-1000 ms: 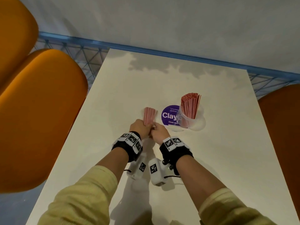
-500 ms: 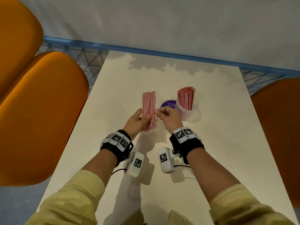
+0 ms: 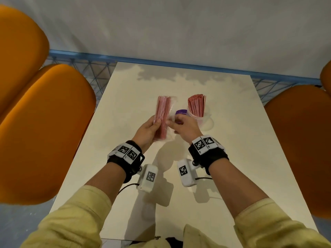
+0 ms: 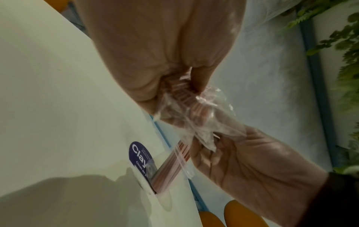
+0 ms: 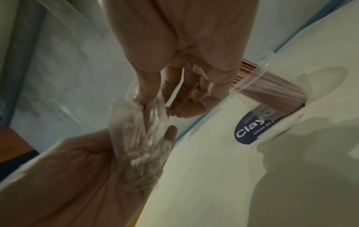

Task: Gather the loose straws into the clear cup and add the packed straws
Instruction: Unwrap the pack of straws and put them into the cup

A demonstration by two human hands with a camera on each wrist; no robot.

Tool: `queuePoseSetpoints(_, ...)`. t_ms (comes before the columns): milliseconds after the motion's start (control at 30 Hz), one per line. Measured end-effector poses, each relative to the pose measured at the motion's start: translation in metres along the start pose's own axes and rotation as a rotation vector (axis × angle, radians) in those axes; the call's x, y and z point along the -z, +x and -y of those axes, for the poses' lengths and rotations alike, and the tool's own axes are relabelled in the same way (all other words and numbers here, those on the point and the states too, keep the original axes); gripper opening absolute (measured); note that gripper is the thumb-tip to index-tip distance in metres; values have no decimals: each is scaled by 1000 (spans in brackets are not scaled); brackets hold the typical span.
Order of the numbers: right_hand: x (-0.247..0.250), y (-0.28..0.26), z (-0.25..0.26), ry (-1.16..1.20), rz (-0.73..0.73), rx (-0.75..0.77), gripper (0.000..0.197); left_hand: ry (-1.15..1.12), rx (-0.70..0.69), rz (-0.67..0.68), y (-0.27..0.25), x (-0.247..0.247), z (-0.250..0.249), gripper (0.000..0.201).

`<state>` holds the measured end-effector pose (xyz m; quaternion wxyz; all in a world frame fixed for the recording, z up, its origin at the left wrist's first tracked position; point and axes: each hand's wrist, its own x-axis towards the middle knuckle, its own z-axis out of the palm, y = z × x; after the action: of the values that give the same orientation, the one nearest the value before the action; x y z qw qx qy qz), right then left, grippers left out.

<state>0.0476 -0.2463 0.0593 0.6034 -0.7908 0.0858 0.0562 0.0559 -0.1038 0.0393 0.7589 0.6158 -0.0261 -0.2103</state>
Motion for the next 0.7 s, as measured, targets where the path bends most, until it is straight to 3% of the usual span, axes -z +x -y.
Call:
queuePoseSetpoints(67, 1, -3, 3, -12, -41, 15, 18, 20, -9, 12, -2, -3, 1, 27)
queuePoseSetpoints(200, 9, -8, 7, 93, -175, 23, 32, 53, -5, -40, -4, 0, 3, 22)
queuePoseSetpoints(300, 22, -8, 10, 71, -367, 69, 28, 43, 18, -81, -7, 9, 7, 19)
queuePoseSetpoints(400, 40, -8, 18, 56, -467, 168, 16, -56, 62, -135, -11, 20, 6, 22)
queuePoseSetpoints(433, 44, -10, 22, 57, -473, 186, 8, -108, 61, -170, -11, 25, 7, 24)
queuePoseSetpoints(500, 52, -12, 23, 61, -485, 208, 11, -284, 42, -251, -10, 35, 5, 24)
queuePoseSetpoints(600, 57, -17, 18, -27, -468, 281, 23, -489, -7, -312, -6, 40, 1, 1)
queuePoseSetpoints(700, 53, -25, 8, -107, -338, 324, 18, -447, 20, -488, -2, 36, -4, 16)
